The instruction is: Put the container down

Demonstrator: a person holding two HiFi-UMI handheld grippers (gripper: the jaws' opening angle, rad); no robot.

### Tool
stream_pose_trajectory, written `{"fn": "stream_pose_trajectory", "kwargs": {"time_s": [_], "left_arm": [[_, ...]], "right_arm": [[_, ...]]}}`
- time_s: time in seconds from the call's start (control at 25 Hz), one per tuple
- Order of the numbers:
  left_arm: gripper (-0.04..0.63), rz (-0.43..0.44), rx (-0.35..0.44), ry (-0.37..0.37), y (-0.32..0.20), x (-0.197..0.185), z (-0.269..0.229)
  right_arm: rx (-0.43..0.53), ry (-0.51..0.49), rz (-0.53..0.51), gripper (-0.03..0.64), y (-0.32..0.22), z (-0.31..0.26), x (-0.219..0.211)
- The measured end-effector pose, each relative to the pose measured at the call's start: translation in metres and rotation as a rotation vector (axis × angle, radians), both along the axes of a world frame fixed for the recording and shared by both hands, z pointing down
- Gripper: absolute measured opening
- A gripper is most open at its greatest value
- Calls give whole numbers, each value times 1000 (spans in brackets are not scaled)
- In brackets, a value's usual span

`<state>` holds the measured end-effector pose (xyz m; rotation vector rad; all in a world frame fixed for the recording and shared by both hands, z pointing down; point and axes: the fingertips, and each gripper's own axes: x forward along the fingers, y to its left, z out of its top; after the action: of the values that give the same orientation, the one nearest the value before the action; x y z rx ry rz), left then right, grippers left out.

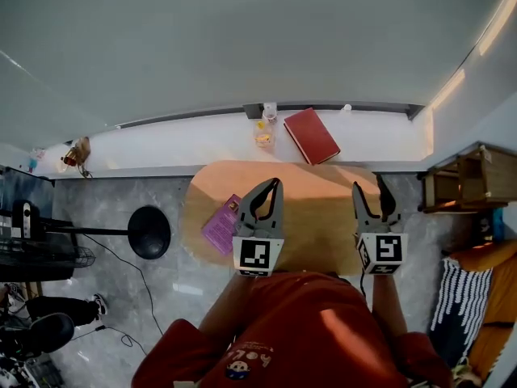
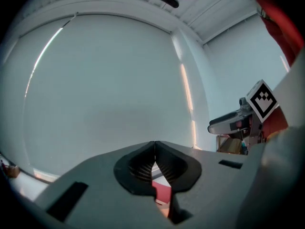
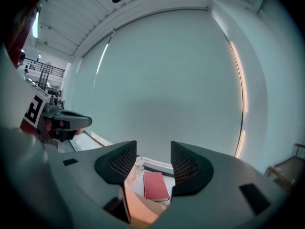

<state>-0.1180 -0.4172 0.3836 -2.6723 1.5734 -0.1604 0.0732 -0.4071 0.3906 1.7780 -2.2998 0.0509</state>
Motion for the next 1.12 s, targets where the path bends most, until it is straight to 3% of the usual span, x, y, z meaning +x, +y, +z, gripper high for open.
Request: {"fn": "stream_pose_trajectory", "kwargs": {"time_s": [0.12,0.32,0.92,1.12], "left_arm": [[8,-4,107,30,2,-4,-33],[8,-36,128,111,9,-18,-59],[8,-30,98,90,8,-12,-60],[8,-25,85,88,10,-6,-59]], "right_arm": [[109,-14,-5,221,2,-38,-3],[198,-40,-15,221,5,-68,-7],[175,-45,-18,211,7,-62,-9],[160,-44,-18,132,9,-57,-6]]}}
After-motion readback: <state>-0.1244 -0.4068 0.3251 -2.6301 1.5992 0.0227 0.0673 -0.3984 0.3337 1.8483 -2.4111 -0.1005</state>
